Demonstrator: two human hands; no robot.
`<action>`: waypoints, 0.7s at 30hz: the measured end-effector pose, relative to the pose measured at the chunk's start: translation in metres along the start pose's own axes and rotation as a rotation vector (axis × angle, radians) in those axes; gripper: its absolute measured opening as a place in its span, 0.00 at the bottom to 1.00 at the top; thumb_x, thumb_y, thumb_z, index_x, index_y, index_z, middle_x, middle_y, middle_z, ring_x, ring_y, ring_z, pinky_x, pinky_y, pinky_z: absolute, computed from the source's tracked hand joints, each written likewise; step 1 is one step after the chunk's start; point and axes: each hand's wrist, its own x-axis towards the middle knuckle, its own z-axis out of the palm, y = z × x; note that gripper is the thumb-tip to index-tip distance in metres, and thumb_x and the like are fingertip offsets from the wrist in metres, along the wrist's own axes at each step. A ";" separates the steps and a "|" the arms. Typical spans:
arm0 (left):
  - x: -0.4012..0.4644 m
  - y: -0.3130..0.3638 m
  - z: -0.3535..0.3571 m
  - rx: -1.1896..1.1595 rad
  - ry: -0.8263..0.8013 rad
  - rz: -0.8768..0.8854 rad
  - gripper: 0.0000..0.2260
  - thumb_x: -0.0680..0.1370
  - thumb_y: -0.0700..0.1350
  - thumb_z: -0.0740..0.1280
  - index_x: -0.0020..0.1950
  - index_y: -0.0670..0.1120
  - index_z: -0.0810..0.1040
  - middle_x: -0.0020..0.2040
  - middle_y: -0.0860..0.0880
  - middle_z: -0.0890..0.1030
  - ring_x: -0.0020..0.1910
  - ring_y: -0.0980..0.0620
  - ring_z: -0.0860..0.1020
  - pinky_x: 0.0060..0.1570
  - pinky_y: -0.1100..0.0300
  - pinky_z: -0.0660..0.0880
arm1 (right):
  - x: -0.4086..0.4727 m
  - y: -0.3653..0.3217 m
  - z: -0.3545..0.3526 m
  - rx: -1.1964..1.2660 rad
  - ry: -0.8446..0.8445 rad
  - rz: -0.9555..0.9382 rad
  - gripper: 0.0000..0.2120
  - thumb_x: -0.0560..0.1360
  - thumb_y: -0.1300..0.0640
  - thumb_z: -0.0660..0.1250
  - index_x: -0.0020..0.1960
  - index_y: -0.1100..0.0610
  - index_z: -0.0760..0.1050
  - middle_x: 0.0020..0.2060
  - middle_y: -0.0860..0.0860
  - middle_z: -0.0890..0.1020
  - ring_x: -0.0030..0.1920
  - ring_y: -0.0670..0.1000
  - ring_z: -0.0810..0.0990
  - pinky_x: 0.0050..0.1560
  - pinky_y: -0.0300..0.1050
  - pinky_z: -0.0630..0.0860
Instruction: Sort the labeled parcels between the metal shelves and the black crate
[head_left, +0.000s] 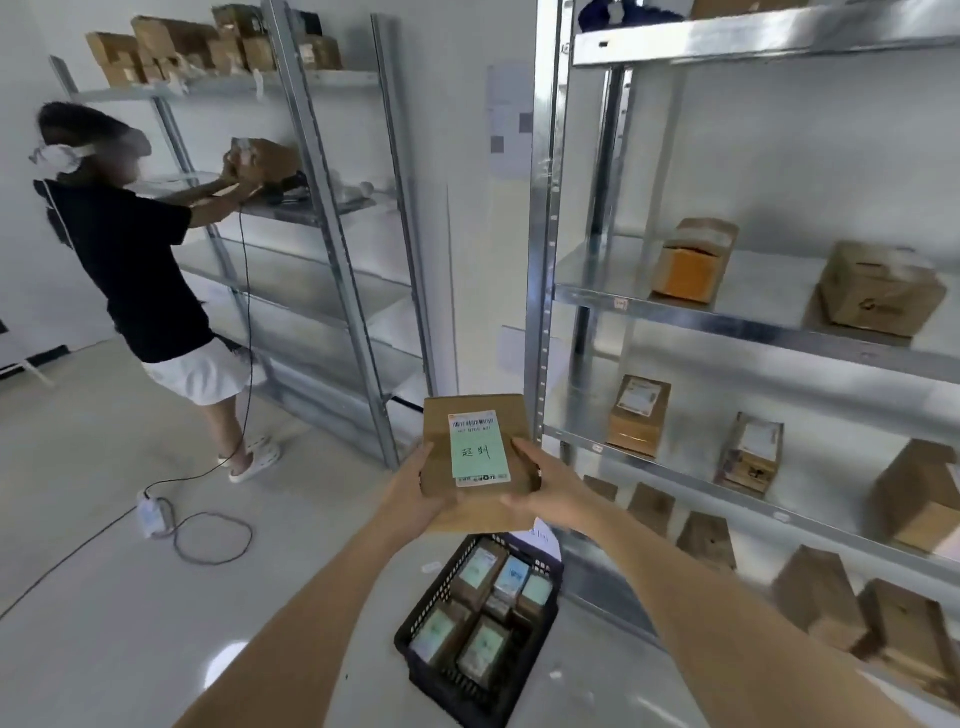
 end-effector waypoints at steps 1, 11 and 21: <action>0.025 -0.010 0.005 0.023 -0.014 -0.014 0.51 0.62 0.55 0.80 0.80 0.52 0.57 0.74 0.48 0.69 0.71 0.46 0.69 0.68 0.43 0.70 | 0.022 0.009 0.003 0.011 -0.002 0.023 0.49 0.72 0.54 0.78 0.83 0.44 0.52 0.75 0.47 0.70 0.69 0.50 0.74 0.68 0.49 0.75; 0.189 -0.130 0.077 0.218 -0.255 -0.149 0.44 0.72 0.45 0.77 0.81 0.54 0.55 0.71 0.48 0.74 0.63 0.50 0.75 0.64 0.57 0.72 | 0.169 0.139 0.064 0.079 -0.049 0.247 0.48 0.74 0.57 0.76 0.84 0.47 0.50 0.76 0.47 0.69 0.65 0.46 0.74 0.54 0.34 0.75; 0.257 -0.288 0.167 0.264 -0.525 -0.227 0.45 0.71 0.46 0.78 0.80 0.58 0.54 0.67 0.53 0.74 0.61 0.53 0.74 0.63 0.55 0.73 | 0.222 0.283 0.185 0.139 -0.012 0.484 0.46 0.76 0.53 0.75 0.84 0.48 0.50 0.79 0.47 0.64 0.78 0.52 0.64 0.77 0.53 0.63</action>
